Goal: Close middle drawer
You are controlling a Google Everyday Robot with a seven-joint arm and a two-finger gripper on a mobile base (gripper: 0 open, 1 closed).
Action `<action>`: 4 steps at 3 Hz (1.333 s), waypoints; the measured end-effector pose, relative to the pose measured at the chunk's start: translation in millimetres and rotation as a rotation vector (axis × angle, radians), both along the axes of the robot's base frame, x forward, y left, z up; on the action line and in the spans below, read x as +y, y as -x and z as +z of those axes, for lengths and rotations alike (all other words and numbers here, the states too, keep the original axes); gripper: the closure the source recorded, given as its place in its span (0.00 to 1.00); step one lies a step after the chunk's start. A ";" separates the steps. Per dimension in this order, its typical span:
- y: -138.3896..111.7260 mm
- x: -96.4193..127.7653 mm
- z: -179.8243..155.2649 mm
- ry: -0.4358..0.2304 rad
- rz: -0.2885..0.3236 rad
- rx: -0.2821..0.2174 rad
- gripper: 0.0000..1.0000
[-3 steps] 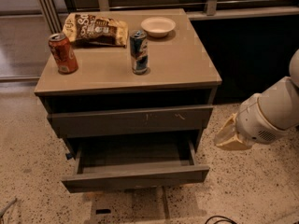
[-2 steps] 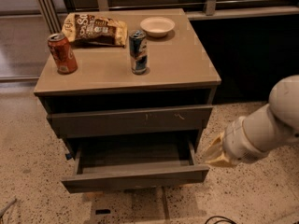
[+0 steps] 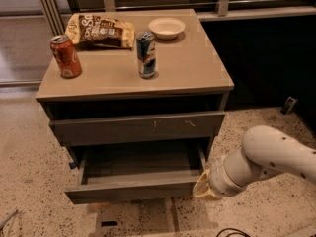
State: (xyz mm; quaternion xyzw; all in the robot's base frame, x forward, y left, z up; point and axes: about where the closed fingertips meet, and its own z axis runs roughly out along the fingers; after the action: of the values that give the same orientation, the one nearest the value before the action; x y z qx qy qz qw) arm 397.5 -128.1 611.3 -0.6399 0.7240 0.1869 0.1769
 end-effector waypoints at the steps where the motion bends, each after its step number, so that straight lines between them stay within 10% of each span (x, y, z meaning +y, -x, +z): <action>1: -2.0 6.8 -52.4 0.003 0.007 0.052 1.00; 4: 1.4 1.7 -119.9 0.033 0.012 -0.023 1.00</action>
Offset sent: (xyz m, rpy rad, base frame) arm 0.0018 0.0061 -0.0472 -0.0031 0.0471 0.0062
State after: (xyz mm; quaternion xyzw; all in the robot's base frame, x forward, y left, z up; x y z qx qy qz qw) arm 396.1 -126.4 491.4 -0.6494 0.7210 0.1684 0.1735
